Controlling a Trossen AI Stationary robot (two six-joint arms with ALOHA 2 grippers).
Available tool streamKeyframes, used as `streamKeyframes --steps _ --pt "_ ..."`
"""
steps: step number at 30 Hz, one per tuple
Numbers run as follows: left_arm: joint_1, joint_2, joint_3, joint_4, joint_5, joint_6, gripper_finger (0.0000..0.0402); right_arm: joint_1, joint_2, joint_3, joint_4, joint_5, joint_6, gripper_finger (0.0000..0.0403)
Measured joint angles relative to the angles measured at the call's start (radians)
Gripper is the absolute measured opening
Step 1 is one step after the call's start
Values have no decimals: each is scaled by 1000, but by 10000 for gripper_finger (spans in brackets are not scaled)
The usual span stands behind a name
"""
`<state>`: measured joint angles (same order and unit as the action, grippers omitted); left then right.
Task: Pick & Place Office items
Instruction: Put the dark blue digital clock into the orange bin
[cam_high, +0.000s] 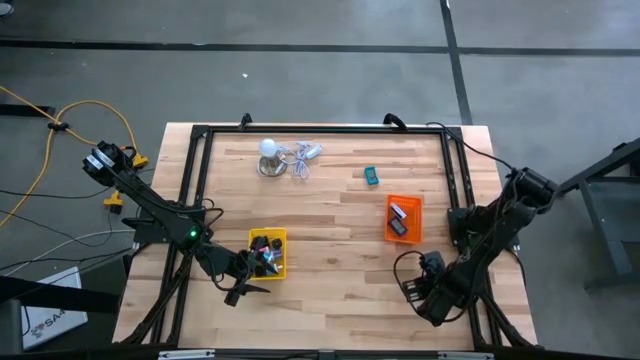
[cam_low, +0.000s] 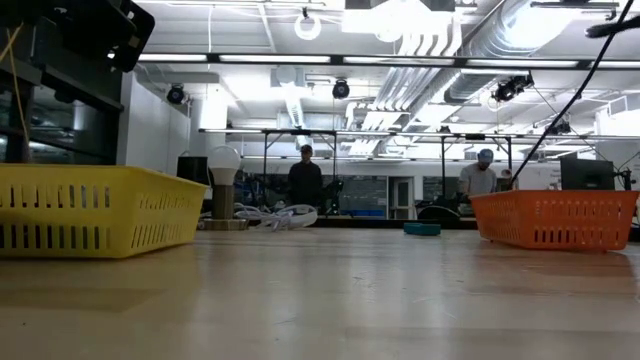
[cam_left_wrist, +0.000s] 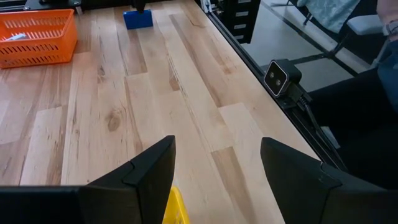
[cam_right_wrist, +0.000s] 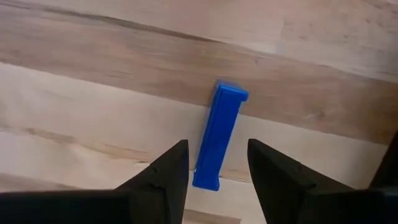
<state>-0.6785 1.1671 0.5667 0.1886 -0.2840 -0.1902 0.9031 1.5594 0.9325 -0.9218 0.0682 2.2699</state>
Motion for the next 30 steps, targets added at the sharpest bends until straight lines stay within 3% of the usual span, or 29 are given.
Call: streamKeyframes --steps 19,30 --pt "0 0 0 0 0 0 230 0 70 0 88 -52 60 147" --pt "0 0 0 0 0 0 230 0 70 0 88 -54 64 80"
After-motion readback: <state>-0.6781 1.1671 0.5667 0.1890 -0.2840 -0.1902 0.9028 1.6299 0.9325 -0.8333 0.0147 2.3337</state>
